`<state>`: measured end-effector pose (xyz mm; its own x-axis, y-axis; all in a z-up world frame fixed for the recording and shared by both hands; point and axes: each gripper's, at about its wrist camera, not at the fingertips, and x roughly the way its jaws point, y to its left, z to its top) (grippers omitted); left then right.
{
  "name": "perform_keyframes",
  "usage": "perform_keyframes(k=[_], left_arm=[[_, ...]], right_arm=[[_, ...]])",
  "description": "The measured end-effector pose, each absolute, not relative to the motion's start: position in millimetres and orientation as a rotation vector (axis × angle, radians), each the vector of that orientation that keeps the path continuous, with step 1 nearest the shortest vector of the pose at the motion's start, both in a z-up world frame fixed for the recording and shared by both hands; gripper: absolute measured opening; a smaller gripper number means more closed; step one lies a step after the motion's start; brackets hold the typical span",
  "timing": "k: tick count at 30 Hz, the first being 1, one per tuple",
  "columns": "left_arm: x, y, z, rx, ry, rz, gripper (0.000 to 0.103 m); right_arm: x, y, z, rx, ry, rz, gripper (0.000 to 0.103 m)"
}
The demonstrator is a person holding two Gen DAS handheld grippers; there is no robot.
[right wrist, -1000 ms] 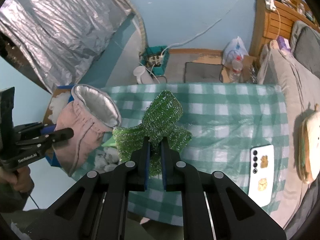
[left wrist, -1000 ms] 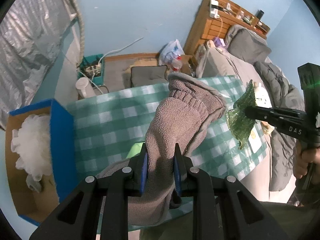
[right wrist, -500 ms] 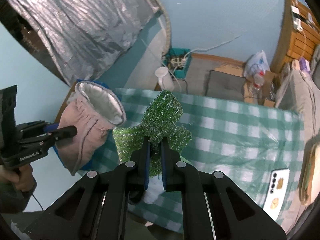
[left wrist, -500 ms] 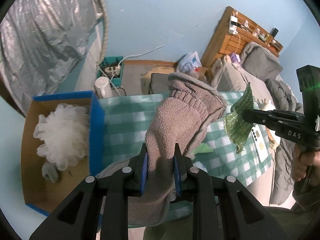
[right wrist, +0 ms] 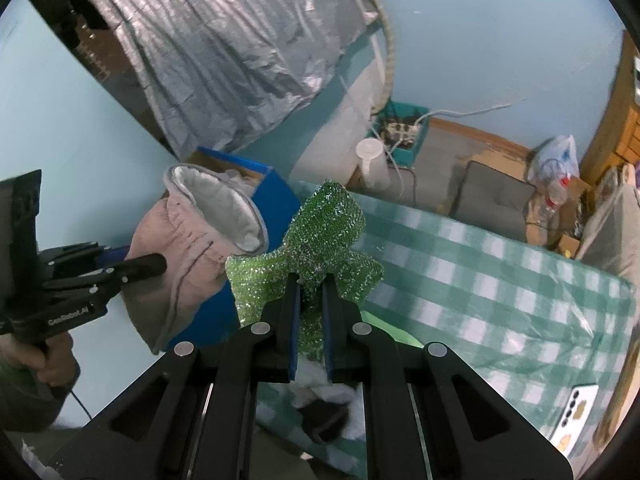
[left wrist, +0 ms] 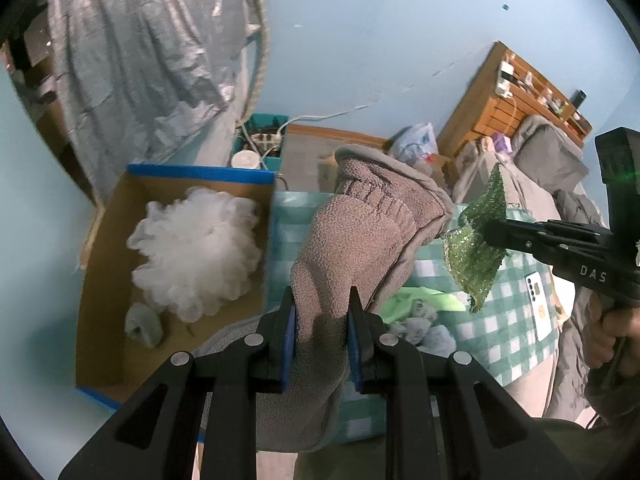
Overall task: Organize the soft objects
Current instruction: 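Carry the slipper and scrubber toward the box with both grippers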
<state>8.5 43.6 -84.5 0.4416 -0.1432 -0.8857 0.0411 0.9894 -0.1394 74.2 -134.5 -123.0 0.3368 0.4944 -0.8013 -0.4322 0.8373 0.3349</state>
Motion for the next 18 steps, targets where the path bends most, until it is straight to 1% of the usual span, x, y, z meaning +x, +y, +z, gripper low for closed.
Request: perform_keyframes(k=[18], left_arm=[[2.4,129.3,-88.5,-0.148,1.093,0.006,0.022]], right_arm=[[85.7,-24.4,-120.5,-0.025,1.073,0.758,0.008]])
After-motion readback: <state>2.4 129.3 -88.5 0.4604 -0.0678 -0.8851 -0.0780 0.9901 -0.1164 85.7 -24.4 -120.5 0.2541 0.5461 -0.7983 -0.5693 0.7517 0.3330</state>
